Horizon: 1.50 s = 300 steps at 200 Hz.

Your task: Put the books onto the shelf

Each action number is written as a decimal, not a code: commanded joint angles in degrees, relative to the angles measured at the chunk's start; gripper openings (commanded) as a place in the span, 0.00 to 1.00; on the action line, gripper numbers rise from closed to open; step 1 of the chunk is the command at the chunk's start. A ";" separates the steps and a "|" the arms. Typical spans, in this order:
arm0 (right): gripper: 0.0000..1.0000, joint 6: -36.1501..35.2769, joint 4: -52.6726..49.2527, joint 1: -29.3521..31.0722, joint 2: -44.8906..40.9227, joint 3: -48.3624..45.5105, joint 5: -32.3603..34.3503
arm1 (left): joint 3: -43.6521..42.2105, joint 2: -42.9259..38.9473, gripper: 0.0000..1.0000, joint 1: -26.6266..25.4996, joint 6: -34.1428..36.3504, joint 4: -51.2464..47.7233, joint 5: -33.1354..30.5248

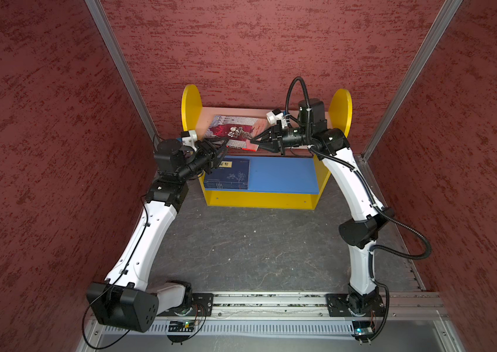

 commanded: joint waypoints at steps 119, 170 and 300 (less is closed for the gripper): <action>0.12 -0.68 5.53 -0.30 -4.61 -3.64 -6.40 | -0.26 -1.57 0.41 2.02 -4.29 1.39 0.23; 0.14 0.49 7.50 -0.29 -3.73 -4.79 -6.17 | 0.19 -1.66 0.23 2.92 -6.93 1.83 0.54; 0.51 -0.90 6.15 -0.16 -7.86 -13.65 1.61 | 2.12 -0.95 0.00 5.77 -12.17 -0.17 -0.79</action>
